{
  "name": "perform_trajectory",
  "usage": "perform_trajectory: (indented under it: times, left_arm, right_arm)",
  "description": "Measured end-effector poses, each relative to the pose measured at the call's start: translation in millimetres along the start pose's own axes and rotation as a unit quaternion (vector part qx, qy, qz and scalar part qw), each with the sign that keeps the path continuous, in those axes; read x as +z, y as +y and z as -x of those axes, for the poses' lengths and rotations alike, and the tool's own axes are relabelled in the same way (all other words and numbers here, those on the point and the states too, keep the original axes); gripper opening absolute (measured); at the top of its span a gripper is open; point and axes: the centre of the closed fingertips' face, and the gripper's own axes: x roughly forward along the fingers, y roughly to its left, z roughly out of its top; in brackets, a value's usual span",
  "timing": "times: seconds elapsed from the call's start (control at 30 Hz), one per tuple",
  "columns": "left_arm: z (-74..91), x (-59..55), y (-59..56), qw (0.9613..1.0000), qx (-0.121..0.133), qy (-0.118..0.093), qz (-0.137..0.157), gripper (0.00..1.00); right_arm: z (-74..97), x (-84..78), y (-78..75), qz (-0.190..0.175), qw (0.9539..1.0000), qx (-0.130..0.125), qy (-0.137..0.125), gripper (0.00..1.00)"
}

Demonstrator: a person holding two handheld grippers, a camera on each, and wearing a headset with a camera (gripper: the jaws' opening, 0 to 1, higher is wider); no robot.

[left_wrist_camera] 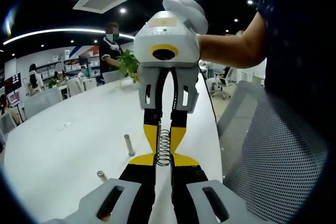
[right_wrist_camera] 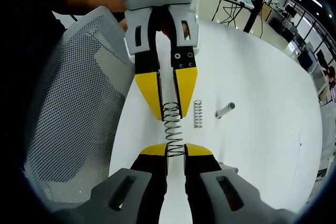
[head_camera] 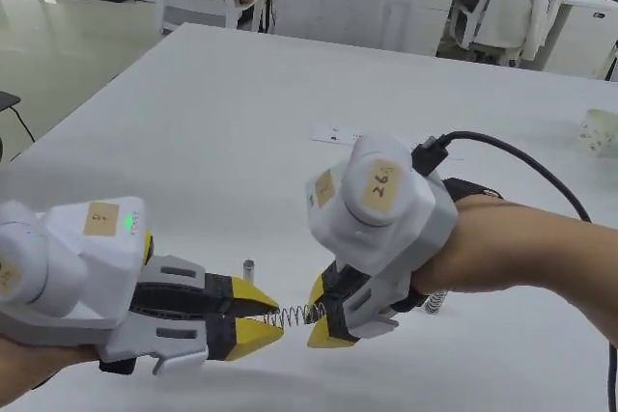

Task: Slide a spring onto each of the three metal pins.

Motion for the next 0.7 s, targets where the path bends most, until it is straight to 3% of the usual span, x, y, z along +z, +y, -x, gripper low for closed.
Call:
perform_trajectory:
  times: [0.23, 0.7]
  left_arm:
    - [-1.0, -1.8, -0.6, 1.0, -0.002, 0.002, -0.001, 0.02]
    - [-6.1, -11.7, -5.9, 0.9994, -0.014, 0.026, -0.014, 0.02]
  right_arm:
    - [2.8, 1.8, 0.6, 0.0, 1.0, -0.001, -0.001, 0.09]
    - [7.5, 15.8, 6.5, 0.011, 0.9999, 0.005, -0.003, 0.09]
